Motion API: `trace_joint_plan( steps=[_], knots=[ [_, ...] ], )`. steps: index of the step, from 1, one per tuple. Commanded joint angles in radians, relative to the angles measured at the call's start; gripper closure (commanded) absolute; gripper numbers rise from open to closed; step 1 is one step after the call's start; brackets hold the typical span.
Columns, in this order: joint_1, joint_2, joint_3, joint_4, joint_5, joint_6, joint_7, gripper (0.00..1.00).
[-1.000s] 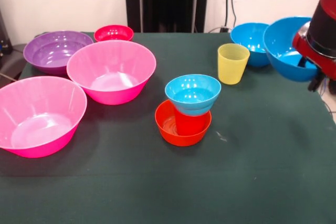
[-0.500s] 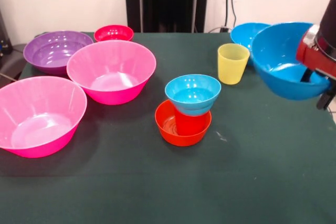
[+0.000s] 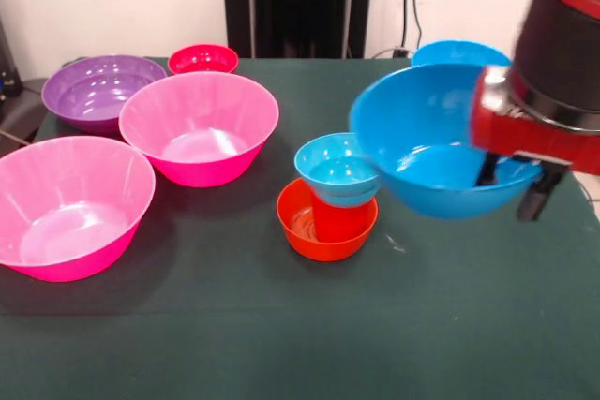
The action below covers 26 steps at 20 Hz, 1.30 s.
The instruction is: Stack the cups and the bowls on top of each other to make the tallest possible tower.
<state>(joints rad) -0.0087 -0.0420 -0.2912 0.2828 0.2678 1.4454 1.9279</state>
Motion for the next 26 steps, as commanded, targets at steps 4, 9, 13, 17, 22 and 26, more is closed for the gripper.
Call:
trace_joint_plan(
  steps=[4, 9, 13, 17, 22, 26],
  knots=[
    [-0.135, 0.069, -0.022, -0.186, 0.044, 0.214, -0.670, 1.00],
    [-0.200, 0.093, -0.111, -0.218, 0.127, 0.255, -0.900, 1.00],
    [-0.260, 0.101, -0.222, -0.241, 0.258, 0.305, -1.027, 1.00],
    [-0.339, 0.109, -0.400, -0.270, 0.409, 0.336, -1.065, 1.00],
    [-0.454, 0.140, -0.654, -0.298, 0.633, 0.325, -1.131, 1.00],
    [-0.564, 0.174, -0.947, -0.317, 0.913, 0.288, -1.191, 1.00]
  ],
)
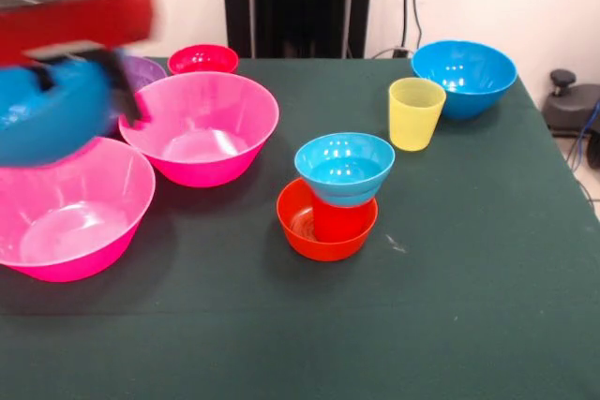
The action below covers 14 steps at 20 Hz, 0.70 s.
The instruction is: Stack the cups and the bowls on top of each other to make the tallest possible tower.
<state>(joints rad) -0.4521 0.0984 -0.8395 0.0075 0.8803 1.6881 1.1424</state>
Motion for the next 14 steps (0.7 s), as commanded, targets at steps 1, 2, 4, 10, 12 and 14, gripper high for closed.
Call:
trace_joint_plan(
  steps=[1, 2, 4, 10, 12, 14],
  knots=[
    [-0.141, 0.037, -0.461, -0.044, 0.358, 0.033, -0.418, 1.00],
    [-0.176, 0.044, -0.564, -0.047, 0.455, 0.015, -0.443, 1.00],
    [-0.233, 0.050, -0.761, -0.048, 0.644, -0.004, -0.487, 1.00],
    [-0.368, 0.027, -1.318, -0.025, 1.175, -0.050, -0.581, 1.00],
    [-0.399, 0.017, -1.483, -0.014, 1.336, -0.043, -0.608, 1.00],
    [-0.423, 0.009, -1.618, -0.005, 1.472, -0.037, -0.622, 1.00]
  ],
)
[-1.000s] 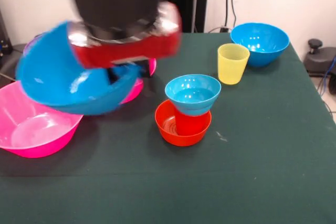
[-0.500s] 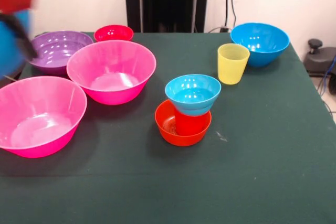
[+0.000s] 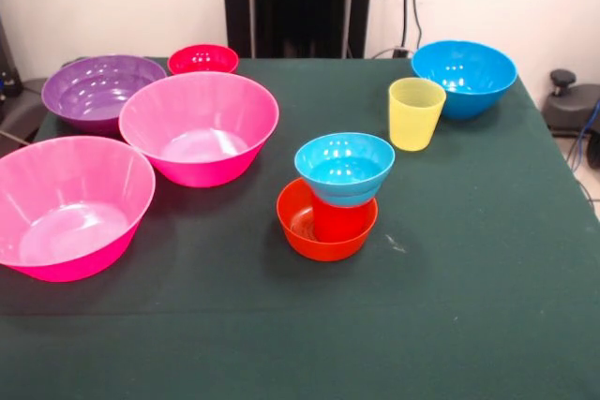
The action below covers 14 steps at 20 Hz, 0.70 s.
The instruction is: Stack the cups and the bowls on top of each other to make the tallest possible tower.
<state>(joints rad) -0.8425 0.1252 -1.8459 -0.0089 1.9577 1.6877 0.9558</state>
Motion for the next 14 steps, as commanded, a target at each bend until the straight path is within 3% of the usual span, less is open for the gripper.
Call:
trace_joint_plan(
  steps=[1, 6, 14],
  knots=[
    [-0.042, -0.022, -0.671, 0.015, 0.455, -0.036, -0.434, 1.00],
    [-0.087, -0.030, -0.864, 0.020, 0.687, -0.064, -0.381, 1.00],
    [-0.134, -0.033, -1.049, 0.023, 0.891, -0.089, -0.369, 1.00]
  ],
)
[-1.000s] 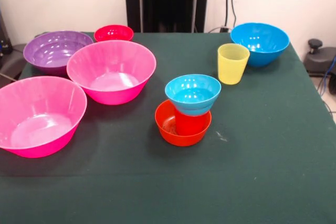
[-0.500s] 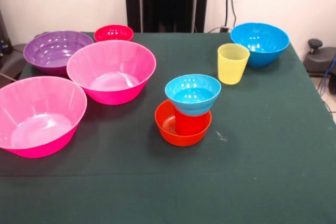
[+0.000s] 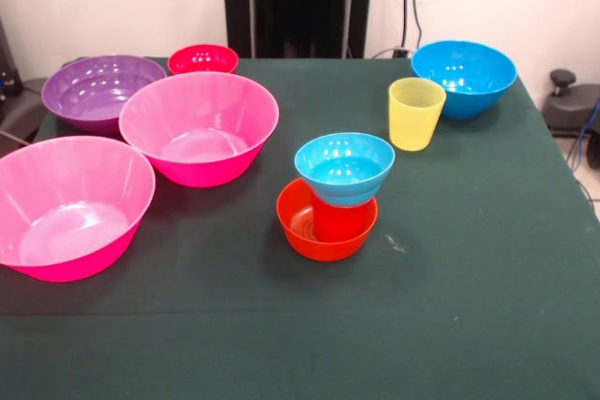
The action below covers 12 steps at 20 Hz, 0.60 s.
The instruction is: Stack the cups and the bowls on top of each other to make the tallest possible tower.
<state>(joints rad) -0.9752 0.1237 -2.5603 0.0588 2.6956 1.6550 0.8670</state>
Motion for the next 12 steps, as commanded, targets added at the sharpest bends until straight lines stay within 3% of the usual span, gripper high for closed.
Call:
trace_joint_plan(
  steps=[1, 12],
  knots=[
    [-0.005, -0.031, -0.345, -0.045, 0.167, -0.059, -0.278, 1.00],
    [-0.042, -0.031, -0.427, -0.047, 0.264, -0.139, -0.262, 1.00]
  ],
)
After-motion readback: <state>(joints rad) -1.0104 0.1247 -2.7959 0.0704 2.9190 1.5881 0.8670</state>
